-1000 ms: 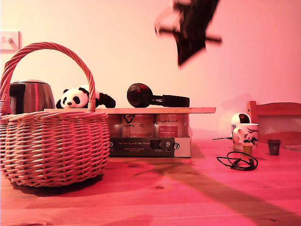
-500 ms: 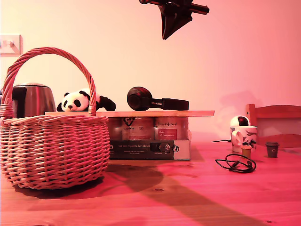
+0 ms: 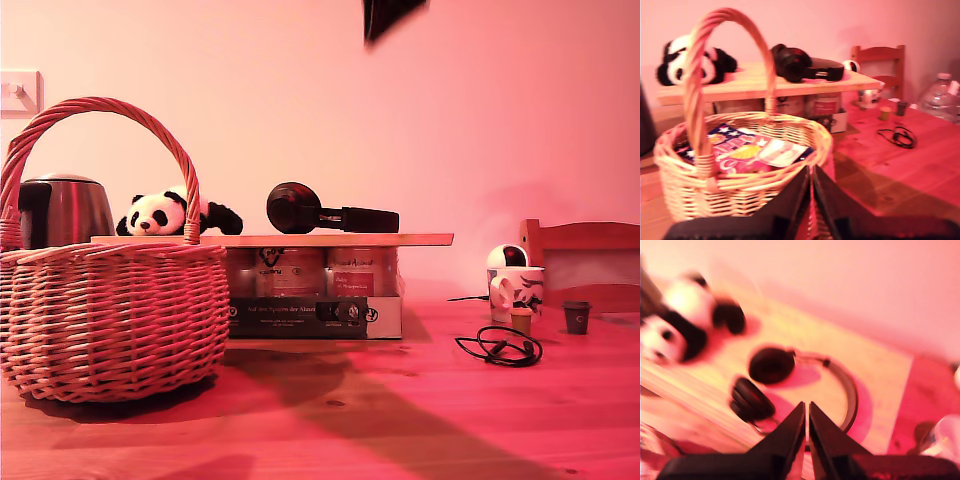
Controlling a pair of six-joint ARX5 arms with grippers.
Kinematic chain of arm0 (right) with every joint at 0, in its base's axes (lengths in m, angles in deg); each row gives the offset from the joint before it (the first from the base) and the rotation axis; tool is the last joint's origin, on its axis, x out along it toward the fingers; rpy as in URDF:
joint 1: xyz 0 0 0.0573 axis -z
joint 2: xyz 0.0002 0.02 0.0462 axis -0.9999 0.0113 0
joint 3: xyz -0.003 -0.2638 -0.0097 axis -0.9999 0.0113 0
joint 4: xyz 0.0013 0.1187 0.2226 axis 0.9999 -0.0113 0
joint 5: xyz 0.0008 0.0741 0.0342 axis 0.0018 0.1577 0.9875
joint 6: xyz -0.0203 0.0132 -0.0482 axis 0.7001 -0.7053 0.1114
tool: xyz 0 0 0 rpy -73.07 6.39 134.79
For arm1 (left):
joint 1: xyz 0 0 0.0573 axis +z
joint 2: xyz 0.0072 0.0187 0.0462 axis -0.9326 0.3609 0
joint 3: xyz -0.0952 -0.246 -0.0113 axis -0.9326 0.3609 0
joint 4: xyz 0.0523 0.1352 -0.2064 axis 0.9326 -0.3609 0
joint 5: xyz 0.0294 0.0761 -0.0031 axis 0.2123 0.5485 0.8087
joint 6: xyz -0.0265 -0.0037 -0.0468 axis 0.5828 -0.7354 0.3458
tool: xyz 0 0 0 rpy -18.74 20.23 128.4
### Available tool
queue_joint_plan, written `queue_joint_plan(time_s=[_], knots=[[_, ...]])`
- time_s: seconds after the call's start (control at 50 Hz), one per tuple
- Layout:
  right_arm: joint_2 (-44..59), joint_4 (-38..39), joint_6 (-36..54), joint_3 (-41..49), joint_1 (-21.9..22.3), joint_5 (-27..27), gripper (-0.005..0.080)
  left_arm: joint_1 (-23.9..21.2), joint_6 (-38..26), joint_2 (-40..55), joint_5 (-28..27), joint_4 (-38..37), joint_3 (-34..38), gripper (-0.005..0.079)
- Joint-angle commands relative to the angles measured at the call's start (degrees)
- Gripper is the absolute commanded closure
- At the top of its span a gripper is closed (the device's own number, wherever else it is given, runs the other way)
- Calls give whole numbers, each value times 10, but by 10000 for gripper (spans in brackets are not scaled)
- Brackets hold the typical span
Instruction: Pick up the headphones and place it on the shelf behind you
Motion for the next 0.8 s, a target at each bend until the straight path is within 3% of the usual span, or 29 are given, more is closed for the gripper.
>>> queue_joint_plan(time_s=[0.0, 0.78], knots=[[-16, 0, 6, 2, -10, -2, 765, -1, -4, -5, 4, 3, -2, 762], [-20, 103, 11, 101, -67, -6, 765, -1, -3, -5, 13, -9, -2, 762]])
